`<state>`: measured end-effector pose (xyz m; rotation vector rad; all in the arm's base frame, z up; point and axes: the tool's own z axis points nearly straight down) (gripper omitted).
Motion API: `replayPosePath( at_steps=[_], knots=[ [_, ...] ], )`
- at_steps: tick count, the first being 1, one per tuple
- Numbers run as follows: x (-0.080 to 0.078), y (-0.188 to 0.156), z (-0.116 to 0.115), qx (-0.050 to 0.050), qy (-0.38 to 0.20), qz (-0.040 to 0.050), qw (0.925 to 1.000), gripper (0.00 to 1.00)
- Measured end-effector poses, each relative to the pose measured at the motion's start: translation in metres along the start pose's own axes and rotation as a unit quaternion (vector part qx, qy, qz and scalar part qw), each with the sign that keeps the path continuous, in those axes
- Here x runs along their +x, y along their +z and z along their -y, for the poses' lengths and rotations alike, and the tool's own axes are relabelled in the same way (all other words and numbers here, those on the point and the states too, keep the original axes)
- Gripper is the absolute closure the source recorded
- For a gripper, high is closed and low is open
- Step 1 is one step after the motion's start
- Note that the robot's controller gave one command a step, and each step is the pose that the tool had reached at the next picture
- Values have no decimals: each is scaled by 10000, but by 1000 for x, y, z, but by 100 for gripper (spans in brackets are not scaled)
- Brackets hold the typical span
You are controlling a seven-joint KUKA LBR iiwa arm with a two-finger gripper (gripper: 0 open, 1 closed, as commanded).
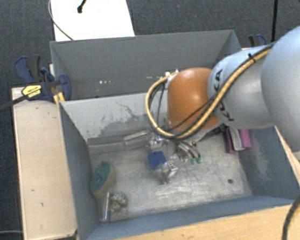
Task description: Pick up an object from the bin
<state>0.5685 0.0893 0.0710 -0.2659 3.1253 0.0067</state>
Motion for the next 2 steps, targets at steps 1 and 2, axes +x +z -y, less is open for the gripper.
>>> replayPosePath(
  at_steps=[1, 2],
  knots=[
    [-2, -4, -1, 7, 0, 31, 10000, 100],
    [-1, -160, -7, 20, -691, 29, 9976, 100]
  ],
)
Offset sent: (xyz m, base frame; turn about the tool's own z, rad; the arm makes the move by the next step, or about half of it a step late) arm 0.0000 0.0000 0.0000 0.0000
